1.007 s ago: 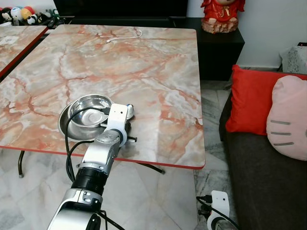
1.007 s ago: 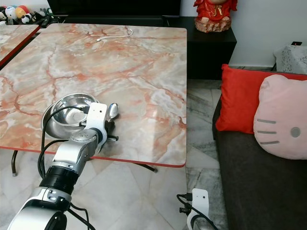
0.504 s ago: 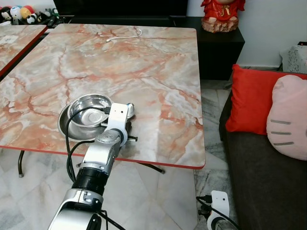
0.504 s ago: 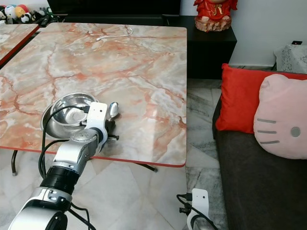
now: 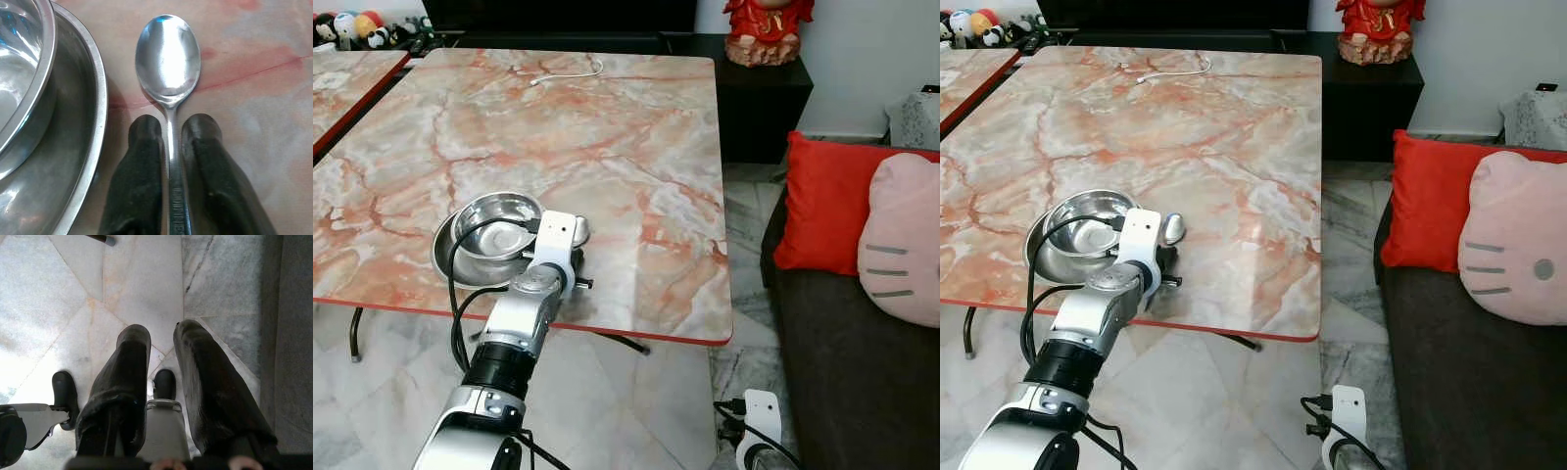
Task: Setting the table
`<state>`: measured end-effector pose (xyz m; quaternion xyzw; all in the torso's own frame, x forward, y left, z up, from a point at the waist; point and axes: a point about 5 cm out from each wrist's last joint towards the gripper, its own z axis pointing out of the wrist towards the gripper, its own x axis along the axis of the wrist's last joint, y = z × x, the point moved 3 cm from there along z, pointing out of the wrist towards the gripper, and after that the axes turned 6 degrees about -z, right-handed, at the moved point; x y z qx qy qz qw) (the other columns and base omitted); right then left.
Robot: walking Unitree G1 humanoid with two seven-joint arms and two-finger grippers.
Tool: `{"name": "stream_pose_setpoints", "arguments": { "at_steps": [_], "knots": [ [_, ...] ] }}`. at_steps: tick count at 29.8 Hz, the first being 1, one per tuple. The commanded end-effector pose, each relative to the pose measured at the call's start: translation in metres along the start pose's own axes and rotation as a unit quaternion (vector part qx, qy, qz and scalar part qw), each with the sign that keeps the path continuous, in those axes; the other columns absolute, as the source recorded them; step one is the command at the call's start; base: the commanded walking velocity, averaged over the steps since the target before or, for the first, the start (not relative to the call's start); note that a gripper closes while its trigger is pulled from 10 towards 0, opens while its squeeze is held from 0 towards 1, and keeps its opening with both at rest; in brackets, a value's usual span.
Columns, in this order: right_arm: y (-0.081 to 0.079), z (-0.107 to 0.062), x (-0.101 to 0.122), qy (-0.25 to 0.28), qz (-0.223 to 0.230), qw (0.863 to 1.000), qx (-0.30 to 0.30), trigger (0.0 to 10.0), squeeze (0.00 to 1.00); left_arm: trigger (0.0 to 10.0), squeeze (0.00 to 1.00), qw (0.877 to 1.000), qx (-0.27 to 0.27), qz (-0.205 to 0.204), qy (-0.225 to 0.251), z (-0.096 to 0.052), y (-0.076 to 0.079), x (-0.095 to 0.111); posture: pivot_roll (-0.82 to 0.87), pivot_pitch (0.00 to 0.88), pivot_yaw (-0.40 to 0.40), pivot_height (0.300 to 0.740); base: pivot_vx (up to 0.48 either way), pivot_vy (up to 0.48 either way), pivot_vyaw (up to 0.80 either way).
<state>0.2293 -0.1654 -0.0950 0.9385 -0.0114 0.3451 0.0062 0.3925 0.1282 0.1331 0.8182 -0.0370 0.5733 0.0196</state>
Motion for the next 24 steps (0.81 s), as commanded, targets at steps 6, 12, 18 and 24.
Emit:
{"name": "stream_pose_setpoints", "arguments": {
  "at_steps": [6, 12, 18, 24],
  "knots": [
    [-0.001, -0.001, -0.007, -0.011, -0.001, 1.000, 0.001, 10.0, 0.00, 10.0, 0.00, 1.000, 0.009, 0.011, 0.010, -0.001, -0.001, 0.004, 0.02, 0.132, 0.020, 0.740, 0.000, 0.000, 0.00],
    [0.000, -0.001, -0.007, -0.011, -0.001, 1.000, 0.000, 10.0, 0.00, 10.0, 0.00, 0.996, 0.019, 0.063, 0.060, -0.006, 0.000, 0.024, 0.02, 0.135, 0.019, 0.740, 0.000, 0.000, 0.00],
    [0.000, -0.001, -0.006, -0.011, -0.002, 1.000, 0.000, 10.0, 0.00, 10.0, 0.00, 0.984, 0.017, 0.102, 0.147, -0.020, 0.008, 0.056, 0.02, 0.136, 0.019, 0.740, 0.000, 0.000, 0.00],
    [-0.001, -0.001, -0.008, -0.011, 0.000, 1.000, 0.000, 10.0, 0.00, 10.0, 0.00, 0.956, 0.039, 0.101, 0.272, -0.050, 0.000, 0.068, 0.01, 0.125, 0.029, 0.740, 0.000, 0.000, 0.00]
  ]
}}
